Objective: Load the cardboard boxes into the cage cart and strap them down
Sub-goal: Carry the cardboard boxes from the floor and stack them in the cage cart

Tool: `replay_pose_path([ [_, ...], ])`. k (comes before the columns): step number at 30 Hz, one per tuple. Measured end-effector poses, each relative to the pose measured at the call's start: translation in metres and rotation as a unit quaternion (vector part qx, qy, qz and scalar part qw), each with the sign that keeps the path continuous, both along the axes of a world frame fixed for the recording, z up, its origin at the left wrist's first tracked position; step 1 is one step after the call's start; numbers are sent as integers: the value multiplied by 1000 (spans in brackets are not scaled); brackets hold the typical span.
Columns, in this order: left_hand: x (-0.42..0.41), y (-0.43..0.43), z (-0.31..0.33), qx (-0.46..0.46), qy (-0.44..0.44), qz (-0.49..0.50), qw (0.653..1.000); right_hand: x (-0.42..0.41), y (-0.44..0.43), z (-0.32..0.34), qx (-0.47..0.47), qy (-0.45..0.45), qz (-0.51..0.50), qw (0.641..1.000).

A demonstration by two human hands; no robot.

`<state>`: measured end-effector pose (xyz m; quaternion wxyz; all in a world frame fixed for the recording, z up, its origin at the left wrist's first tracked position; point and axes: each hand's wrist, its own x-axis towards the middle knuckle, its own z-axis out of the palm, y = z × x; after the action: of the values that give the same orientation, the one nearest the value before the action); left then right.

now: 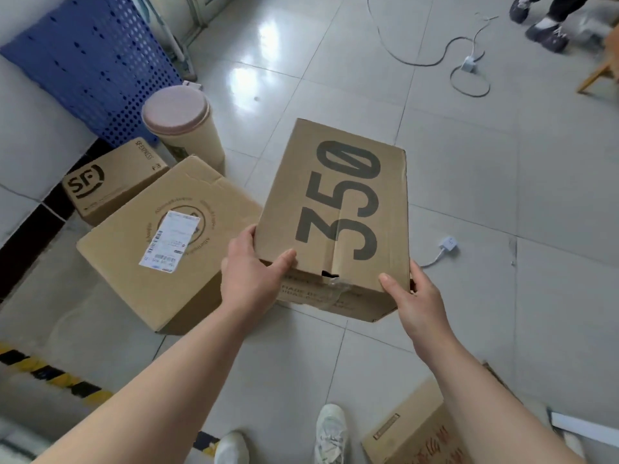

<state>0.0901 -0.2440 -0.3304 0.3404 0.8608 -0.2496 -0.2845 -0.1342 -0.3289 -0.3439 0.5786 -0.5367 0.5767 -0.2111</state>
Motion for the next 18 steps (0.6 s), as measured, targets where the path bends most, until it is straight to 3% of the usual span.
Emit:
replay_pose_path([
  [8, -67, -26, -68, 60, 71, -50, 994, -80, -8, -60, 53, 45, -37, 997],
  [18, -95, -14, -214, 136, 123, -53, 982, -102, -8, -210, 101, 136, 11, 986],
])
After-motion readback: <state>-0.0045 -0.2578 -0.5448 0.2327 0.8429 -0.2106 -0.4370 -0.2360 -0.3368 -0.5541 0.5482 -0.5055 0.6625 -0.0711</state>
